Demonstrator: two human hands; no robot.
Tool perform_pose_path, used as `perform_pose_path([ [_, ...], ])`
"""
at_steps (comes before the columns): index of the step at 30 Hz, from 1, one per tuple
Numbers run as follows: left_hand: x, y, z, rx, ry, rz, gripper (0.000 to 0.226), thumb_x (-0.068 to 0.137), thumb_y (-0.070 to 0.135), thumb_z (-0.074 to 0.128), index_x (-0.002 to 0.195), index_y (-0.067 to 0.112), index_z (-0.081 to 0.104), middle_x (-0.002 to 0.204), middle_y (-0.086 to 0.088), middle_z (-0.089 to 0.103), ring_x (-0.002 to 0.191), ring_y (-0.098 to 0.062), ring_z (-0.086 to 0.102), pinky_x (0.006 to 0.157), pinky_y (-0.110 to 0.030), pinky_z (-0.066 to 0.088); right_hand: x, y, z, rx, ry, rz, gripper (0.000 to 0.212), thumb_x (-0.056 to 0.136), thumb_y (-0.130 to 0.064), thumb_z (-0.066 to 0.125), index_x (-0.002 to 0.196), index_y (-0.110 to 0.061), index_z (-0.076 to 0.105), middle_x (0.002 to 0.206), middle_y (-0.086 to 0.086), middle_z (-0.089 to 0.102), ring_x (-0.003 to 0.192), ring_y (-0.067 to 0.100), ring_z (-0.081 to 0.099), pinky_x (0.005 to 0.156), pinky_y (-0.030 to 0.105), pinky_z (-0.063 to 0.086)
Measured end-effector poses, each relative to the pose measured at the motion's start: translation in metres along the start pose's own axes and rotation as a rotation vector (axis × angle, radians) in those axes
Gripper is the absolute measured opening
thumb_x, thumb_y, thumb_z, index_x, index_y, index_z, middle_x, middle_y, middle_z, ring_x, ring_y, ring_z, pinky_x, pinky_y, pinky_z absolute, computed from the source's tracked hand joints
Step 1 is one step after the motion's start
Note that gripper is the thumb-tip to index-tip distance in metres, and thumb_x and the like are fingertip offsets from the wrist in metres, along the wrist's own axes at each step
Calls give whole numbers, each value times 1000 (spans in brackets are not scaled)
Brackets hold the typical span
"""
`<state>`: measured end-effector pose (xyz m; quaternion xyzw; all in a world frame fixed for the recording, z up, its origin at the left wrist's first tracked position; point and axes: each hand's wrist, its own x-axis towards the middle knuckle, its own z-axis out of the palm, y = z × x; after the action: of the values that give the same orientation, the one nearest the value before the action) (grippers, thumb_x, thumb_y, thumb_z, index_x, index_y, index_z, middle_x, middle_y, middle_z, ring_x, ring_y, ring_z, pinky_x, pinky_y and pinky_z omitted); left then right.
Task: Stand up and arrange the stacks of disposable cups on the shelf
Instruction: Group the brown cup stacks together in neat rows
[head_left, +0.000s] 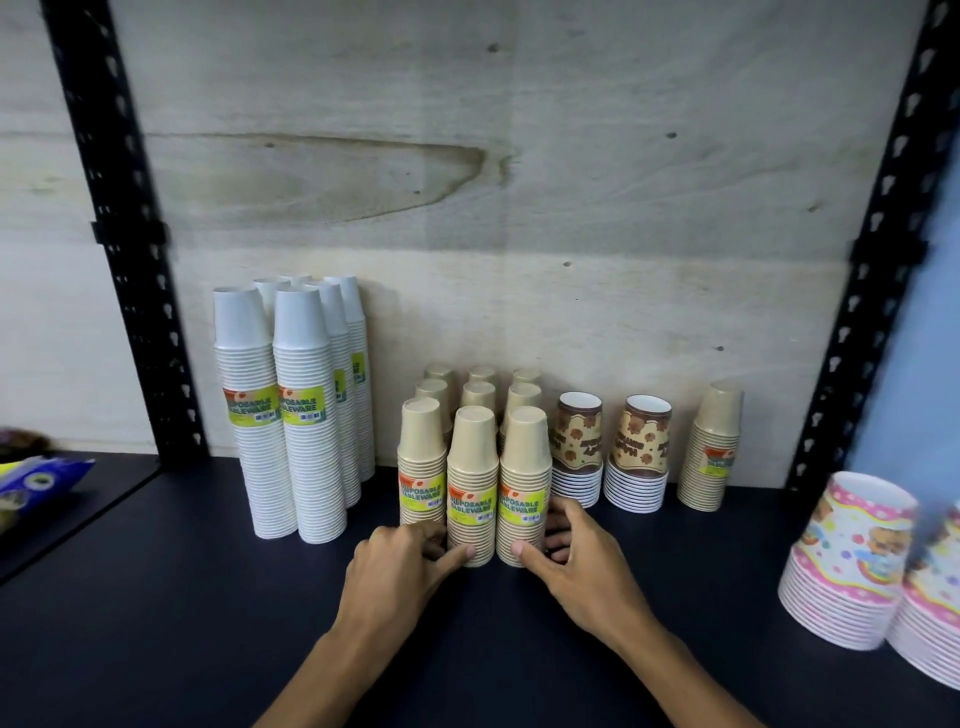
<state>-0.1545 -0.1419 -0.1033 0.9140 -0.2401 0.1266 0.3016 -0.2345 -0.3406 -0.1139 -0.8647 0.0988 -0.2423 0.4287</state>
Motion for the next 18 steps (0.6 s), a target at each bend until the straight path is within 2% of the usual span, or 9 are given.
perform_pose_path([
  [3, -1, 1, -1, -9, -2, 4, 43, 79, 68, 61, 108, 36, 71, 89, 21, 73, 87, -1, 67, 68, -18, 48, 0, 0, 1, -1, 3, 2, 53, 82, -39, 76, 129, -35, 51, 106, -20, 64, 92, -3, 63, 77, 16, 52],
  [7, -2, 0, -1, -18, 2, 8, 44, 80, 68, 60, 110, 38, 70, 89, 21, 72, 86, 0, 67, 72, -20, 53, 0, 1, 2, 0, 1, 11, 55, 82, -39, 77, 130, -33, 51, 108, -19, 65, 94, -1, 64, 80, 18, 53],
  [13, -4, 1, 0, -7, 31, 6, 42, 80, 69, 59, 103, 35, 70, 85, 21, 71, 84, -1, 66, 67, -19, 50, 0, 1, 2, -1, 0, 10, 52, 82, -38, 76, 128, -33, 52, 108, -20, 65, 92, -3, 63, 79, 18, 52],
  [18, -5, 1, 1, -16, 17, 3, 37, 80, 66, 63, 97, 33, 66, 74, 22, 64, 76, 1, 64, 65, -18, 50, 0, 1, 2, -11, -7, 9, 53, 83, -39, 76, 129, -34, 51, 109, -20, 64, 94, -3, 63, 81, 20, 54],
])
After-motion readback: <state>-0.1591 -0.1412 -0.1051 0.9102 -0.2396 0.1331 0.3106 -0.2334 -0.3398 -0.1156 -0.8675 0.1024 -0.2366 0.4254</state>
